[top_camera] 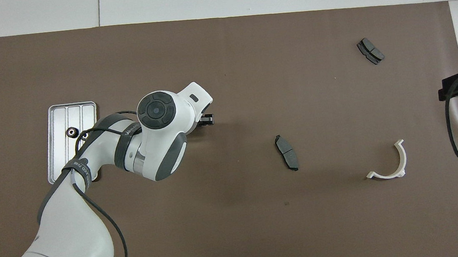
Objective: Pick bearing gear from pile to tray
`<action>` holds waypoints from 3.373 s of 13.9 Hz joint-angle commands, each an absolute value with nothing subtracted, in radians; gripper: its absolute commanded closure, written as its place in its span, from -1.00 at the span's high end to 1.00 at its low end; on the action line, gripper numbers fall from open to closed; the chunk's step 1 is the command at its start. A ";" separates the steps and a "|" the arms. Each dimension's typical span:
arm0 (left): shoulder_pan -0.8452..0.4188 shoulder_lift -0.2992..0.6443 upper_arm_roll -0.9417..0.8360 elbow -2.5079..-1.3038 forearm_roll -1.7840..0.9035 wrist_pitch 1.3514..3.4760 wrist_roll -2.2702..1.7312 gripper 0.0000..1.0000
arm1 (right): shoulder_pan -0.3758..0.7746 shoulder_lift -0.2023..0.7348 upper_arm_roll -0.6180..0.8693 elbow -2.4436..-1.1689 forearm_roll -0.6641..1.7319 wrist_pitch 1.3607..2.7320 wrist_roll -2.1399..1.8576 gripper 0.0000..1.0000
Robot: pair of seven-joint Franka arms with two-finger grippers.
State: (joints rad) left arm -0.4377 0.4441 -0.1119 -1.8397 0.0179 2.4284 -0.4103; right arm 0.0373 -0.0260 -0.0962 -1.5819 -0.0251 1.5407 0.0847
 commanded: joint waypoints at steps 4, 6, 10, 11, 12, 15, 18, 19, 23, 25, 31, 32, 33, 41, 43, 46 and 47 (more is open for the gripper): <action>-0.453 0.445 -0.097 -1.853 0.017 2.462 -0.419 0.15 | 0.034 -0.038 -0.091 -1.595 -0.009 1.542 0.061 1.00; -0.453 0.445 -0.097 -1.856 0.017 2.462 -0.419 0.08 | 0.032 -0.038 -0.091 -1.595 -0.009 1.536 0.061 1.00; -0.460 0.445 -0.097 -1.861 0.017 2.467 -0.419 -0.10 | 0.034 -0.040 -0.089 -1.598 -0.009 1.545 0.061 1.00; -0.460 0.445 -0.097 -1.861 0.017 2.467 -0.419 -0.14 | 0.035 -0.040 -0.089 -1.598 -0.009 1.545 0.060 1.00; -0.460 0.445 -0.097 -1.862 0.018 2.467 -0.419 -0.20 | 0.037 -0.040 -0.089 -1.598 -0.009 1.545 0.060 1.00; -0.460 0.445 -0.097 -1.862 0.017 2.465 -0.419 -0.31 | 0.037 -0.040 -0.089 -1.598 -0.009 1.545 0.060 1.00; -0.460 0.443 -0.097 -1.867 0.017 2.464 -0.419 -0.53 | 0.037 -0.040 -0.087 -1.598 -0.009 1.545 0.060 1.00; -0.460 0.443 -0.097 -1.867 0.017 2.464 -0.419 -0.61 | 0.037 -0.040 -0.087 -1.598 -0.009 1.545 0.060 1.00; -0.460 0.443 -0.097 -1.867 0.017 2.459 -0.417 -0.96 | 0.037 -0.040 -0.087 -1.598 -0.009 1.545 0.060 1.00; -0.454 0.442 -0.097 -1.865 0.017 2.453 -0.416 -1.00 | 0.037 -0.040 -0.087 -1.598 -0.009 1.545 0.060 1.00; -0.296 0.450 -0.098 -1.783 0.012 2.370 -0.338 -1.00 | 0.037 -0.041 -0.087 -1.598 -0.009 1.543 0.060 1.00; -0.251 0.442 -0.101 -1.782 0.011 2.349 -0.292 -1.00 | 0.037 -0.041 -0.087 -1.598 -0.009 1.543 0.060 1.00; -0.214 0.434 -0.103 -1.782 0.009 2.327 -0.252 -1.00 | 0.037 -0.041 -0.089 -1.598 -0.009 1.545 0.060 1.00; 0.049 0.256 -0.100 -1.954 -0.034 2.201 0.231 -1.00 | 0.037 -0.041 -0.087 -1.598 -0.009 1.545 0.060 1.00; 0.096 0.226 -0.098 -2.002 -0.034 2.201 0.322 -1.00 | 0.037 -0.041 -0.087 -1.598 -0.009 1.545 0.060 1.00; 0.133 0.193 -0.097 -2.068 -0.034 2.210 0.403 -1.00 | 0.037 -0.041 -0.087 -1.598 -0.009 1.545 0.060 1.00; 0.136 0.189 -0.095 -2.081 -0.034 2.212 0.405 -0.98 | 0.037 -0.041 -0.087 -1.598 -0.009 1.545 0.060 1.00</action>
